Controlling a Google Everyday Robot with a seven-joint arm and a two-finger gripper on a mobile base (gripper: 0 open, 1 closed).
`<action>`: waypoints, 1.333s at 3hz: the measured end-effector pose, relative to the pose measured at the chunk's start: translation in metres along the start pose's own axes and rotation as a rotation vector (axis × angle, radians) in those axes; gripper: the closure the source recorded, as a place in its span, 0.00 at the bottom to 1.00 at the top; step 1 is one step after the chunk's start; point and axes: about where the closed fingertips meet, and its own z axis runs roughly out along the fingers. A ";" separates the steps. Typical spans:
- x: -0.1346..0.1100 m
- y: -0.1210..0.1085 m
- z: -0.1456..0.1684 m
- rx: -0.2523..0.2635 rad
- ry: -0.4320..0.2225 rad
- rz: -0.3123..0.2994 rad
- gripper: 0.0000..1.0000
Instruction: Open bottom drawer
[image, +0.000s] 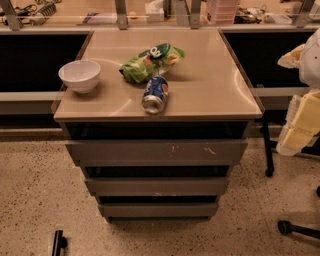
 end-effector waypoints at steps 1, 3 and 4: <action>0.006 0.026 0.049 -0.054 -0.110 0.000 0.00; 0.019 0.123 0.214 -0.245 -0.423 0.223 0.00; 0.030 0.145 0.252 -0.271 -0.419 0.277 0.00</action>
Offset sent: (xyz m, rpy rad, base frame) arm -0.0253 0.0355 -0.3681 0.7678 -0.0190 -0.2725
